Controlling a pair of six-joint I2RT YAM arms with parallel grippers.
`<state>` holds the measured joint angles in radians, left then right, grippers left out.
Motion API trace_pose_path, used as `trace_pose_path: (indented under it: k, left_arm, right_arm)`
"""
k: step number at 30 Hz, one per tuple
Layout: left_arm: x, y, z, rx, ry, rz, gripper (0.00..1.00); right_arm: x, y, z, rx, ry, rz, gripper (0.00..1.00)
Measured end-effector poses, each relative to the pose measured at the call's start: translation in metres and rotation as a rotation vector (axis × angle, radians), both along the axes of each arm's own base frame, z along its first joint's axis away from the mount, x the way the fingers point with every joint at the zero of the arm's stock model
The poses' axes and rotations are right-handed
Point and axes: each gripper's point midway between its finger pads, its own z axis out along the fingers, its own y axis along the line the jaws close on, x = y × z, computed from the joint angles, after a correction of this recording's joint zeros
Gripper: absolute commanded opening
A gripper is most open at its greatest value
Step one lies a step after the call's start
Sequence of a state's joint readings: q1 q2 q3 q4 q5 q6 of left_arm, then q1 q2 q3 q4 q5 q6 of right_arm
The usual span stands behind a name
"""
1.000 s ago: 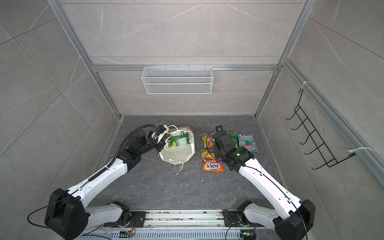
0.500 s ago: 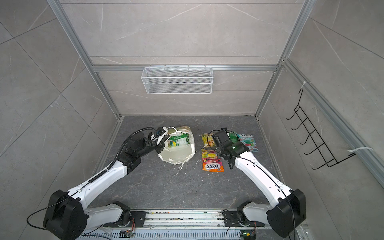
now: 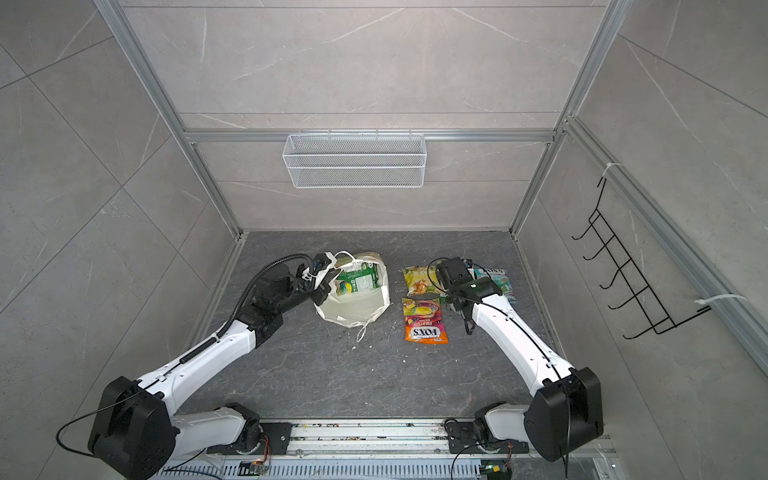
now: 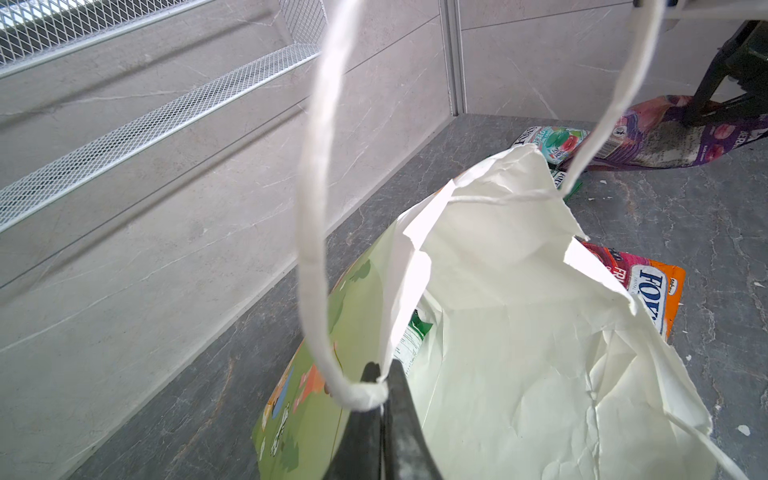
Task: Take the snacks out of the paper bag
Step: 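Lower the purple berries pack onto the table beside the orange pack and release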
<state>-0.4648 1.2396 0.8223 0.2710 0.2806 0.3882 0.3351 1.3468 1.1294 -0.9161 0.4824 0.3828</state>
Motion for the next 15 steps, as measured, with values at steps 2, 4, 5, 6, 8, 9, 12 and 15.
trace_pose_path:
  k: [2, 4, 5, 6, 8, 9, 12, 15]
  left_arm:
    - [0.0, 0.0, 0.0, 0.0, 0.001, 0.0, 0.0]
    - [0.0, 0.0, 0.0, -0.001, 0.002, 0.0, 0.0]
    - [0.0, 0.0, 0.0, -0.002, 0.003, 0.001, 0.0]
    - [0.0, 0.0, -0.001, -0.002, 0.003, 0.001, 0.0]
    - [0.0, 0.0, -0.001, -0.001, 0.004, 0.001, 0.0]
    - [0.0, 0.0, -0.001, -0.001, 0.004, 0.001, 0.0]
    - [0.0, 0.0, -0.001, -0.001, 0.004, 0.001, 0.0]
    - [0.0, 0.0, -0.001, -0.001, 0.004, 0.001, 0.0]
  right_arm:
    - [0.001, -0.002, -0.006, -0.007, 0.018, -0.018, 0.0]
    - [0.002, -0.003, -0.015, -0.018, 0.043, -0.035, 0.0]
    - [0.002, -0.004, -0.02, -0.024, 0.058, -0.045, 0.0]
    - [0.002, -0.005, -0.026, -0.033, 0.078, -0.057, 0.0]
    - [0.0, -0.007, -0.037, -0.048, 0.106, -0.081, 0.0]
    - [-0.003, -0.009, -0.041, -0.053, 0.118, -0.096, 0.0]
    - [-0.009, -0.014, -0.05, -0.073, 0.136, -0.14, 0.0]
    - [-0.018, -0.021, -0.059, -0.094, 0.142, -0.189, 0.0]
